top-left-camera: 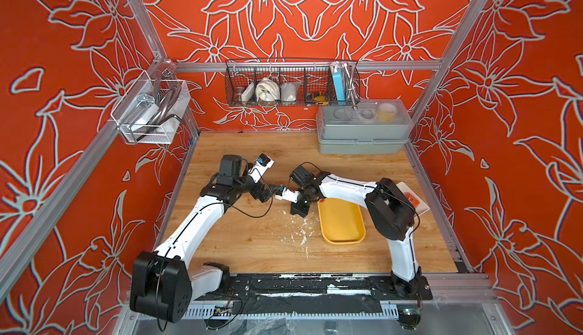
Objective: Take the screw protection sleeves out of the storage box
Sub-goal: Place the screw protection sleeve at the center of the board, then pick up the screw protection sleeve from the storage box.
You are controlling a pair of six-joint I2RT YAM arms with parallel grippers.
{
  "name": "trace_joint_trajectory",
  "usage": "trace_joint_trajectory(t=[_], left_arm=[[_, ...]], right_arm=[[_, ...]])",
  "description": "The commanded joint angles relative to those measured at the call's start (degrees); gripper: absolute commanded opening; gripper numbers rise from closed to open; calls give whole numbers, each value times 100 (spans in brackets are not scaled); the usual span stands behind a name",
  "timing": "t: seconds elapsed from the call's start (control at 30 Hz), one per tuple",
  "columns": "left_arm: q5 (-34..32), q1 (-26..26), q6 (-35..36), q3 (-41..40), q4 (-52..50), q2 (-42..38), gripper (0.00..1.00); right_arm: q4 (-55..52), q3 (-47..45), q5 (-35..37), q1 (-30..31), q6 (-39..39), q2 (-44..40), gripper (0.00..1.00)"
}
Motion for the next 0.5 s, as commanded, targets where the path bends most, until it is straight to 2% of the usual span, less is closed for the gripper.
trace_joint_trajectory(t=[0.0, 0.07, 0.17, 0.37, 0.47], left_arm=[[74, 30, -13, 136, 53, -52, 98], [62, 36, -5, 163, 42, -63, 98], [46, 54, 6, 264, -33, -57, 98], [68, 89, 22, 486, -213, -52, 98], [364, 91, 59, 556, -312, 1, 98]], right_arm=[[-114, 174, 142, 5, -20, 0, 12], [-209, 185, -14, -17, -103, -110, 22], [-380, 194, -333, -71, -261, -364, 30], [-871, 87, -602, -303, -677, -995, 32], [-1140, -134, -697, -485, -1028, -1471, 32]])
